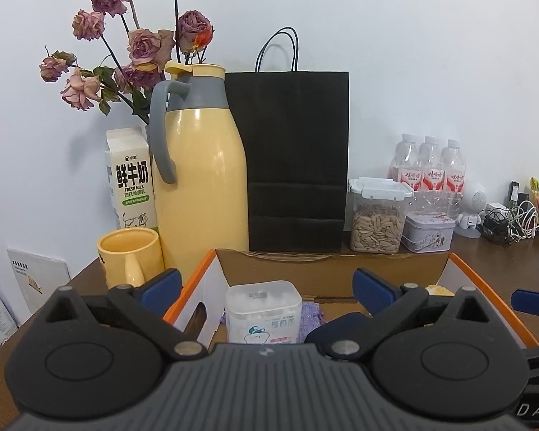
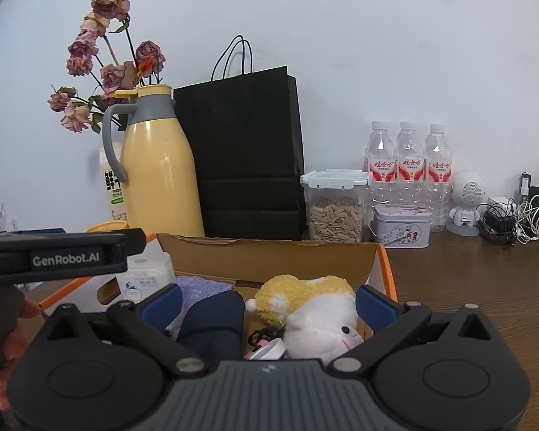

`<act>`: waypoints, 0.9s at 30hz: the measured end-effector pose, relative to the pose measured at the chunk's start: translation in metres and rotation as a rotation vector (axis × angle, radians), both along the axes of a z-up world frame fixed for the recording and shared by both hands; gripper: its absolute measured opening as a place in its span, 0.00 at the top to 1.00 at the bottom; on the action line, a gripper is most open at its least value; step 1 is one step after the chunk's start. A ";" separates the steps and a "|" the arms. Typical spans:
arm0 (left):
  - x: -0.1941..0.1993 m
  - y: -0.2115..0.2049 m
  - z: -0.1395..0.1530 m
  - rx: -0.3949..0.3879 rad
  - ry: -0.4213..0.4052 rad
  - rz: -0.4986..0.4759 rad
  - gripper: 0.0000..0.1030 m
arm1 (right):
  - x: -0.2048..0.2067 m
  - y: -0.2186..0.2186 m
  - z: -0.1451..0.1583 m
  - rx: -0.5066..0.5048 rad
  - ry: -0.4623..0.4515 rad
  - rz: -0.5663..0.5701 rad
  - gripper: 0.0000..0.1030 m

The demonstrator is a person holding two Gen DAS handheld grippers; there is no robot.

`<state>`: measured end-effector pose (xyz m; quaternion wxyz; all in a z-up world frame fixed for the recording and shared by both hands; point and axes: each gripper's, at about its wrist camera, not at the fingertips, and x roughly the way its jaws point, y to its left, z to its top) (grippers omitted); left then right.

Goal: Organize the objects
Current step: 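Carry the white cap into the cardboard box and open the left tool, then withdraw both tools from the box toward the remaining caps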

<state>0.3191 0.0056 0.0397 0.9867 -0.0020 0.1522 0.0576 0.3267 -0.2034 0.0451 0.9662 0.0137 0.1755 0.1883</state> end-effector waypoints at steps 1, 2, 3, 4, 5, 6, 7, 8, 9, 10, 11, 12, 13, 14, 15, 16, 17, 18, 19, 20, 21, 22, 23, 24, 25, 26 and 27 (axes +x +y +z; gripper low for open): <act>0.000 0.000 0.000 -0.001 -0.002 0.001 0.00 | 0.000 0.000 0.000 0.000 0.001 -0.001 0.00; -0.001 0.001 0.000 -0.002 -0.004 0.001 0.00 | -0.001 -0.001 0.000 0.000 0.001 -0.003 0.00; -0.001 0.001 0.001 -0.003 -0.004 0.002 0.00 | -0.001 -0.001 0.001 -0.002 0.001 -0.005 0.00; -0.002 0.001 0.001 -0.004 -0.005 0.002 0.00 | -0.002 -0.001 0.001 -0.005 0.001 -0.006 0.00; -0.002 0.002 0.001 -0.004 -0.006 0.002 0.00 | -0.002 -0.001 0.001 -0.005 0.000 -0.006 0.00; -0.003 0.002 0.001 -0.005 -0.007 0.003 0.00 | -0.003 -0.002 0.001 -0.005 0.000 -0.005 0.00; -0.003 0.002 0.001 -0.005 -0.009 0.003 0.00 | -0.005 -0.002 0.001 -0.007 0.000 -0.002 0.00; -0.004 0.003 0.001 -0.004 -0.011 0.002 0.00 | -0.006 -0.002 0.001 -0.009 -0.001 0.000 0.00; -0.005 0.003 0.001 -0.003 -0.012 0.002 0.00 | -0.007 -0.002 0.001 -0.011 -0.002 0.002 0.00; -0.006 0.003 0.002 -0.003 -0.013 0.002 0.00 | -0.008 -0.002 0.001 -0.013 -0.003 0.004 0.00; -0.006 0.004 0.001 -0.002 -0.014 0.000 0.00 | -0.009 -0.002 0.000 -0.015 -0.003 0.008 0.00; -0.007 0.005 0.001 -0.001 -0.016 0.000 0.00 | -0.010 -0.002 0.000 -0.018 -0.003 0.011 0.00; -0.007 0.005 0.001 -0.001 -0.016 0.000 0.00 | -0.011 -0.002 0.000 -0.021 -0.003 0.013 0.00; -0.008 0.006 0.000 0.001 -0.014 0.001 0.00 | -0.011 -0.002 -0.001 -0.023 -0.003 0.014 0.00; -0.009 0.007 0.000 0.004 -0.013 0.002 0.00 | -0.012 -0.001 -0.001 -0.024 -0.003 0.015 0.00; -0.010 0.008 -0.001 0.007 -0.013 0.003 0.00 | -0.012 -0.002 -0.001 -0.026 -0.003 0.016 0.00; -0.012 0.009 -0.002 0.010 -0.011 0.005 0.00 | -0.013 -0.002 -0.001 -0.027 -0.003 0.016 0.00; -0.014 0.010 -0.003 0.014 -0.010 0.008 0.00 | -0.014 -0.002 -0.001 -0.029 -0.003 0.016 0.00; -0.017 0.012 -0.004 0.016 -0.010 0.010 0.00 | -0.015 -0.003 0.000 -0.031 -0.003 0.017 0.00; -0.021 0.014 -0.005 0.017 -0.011 0.011 0.00 | -0.016 -0.003 0.000 -0.033 -0.004 0.019 0.00; -0.023 0.016 -0.005 0.019 -0.013 0.011 0.00 | -0.018 -0.003 0.000 -0.036 -0.005 0.022 0.00; -0.027 0.017 -0.005 0.022 -0.016 0.010 0.00 | -0.021 -0.004 0.000 -0.039 -0.007 0.026 0.00; -0.030 0.018 -0.005 0.023 -0.020 0.009 0.00 | -0.023 -0.004 0.001 -0.044 -0.010 0.028 0.00; -0.034 0.020 -0.004 0.020 -0.024 0.009 0.00 | -0.026 -0.004 0.001 -0.049 -0.011 0.029 0.00; -0.037 0.022 -0.003 0.017 -0.027 0.006 0.00 | -0.029 -0.005 0.001 -0.052 -0.016 0.030 0.00; -0.041 0.023 -0.002 0.014 -0.028 0.003 0.00 | -0.031 -0.005 0.002 -0.055 -0.018 0.032 0.00; -0.045 0.024 -0.002 0.012 -0.030 0.000 0.00 | -0.034 -0.006 0.002 -0.060 -0.020 0.033 0.00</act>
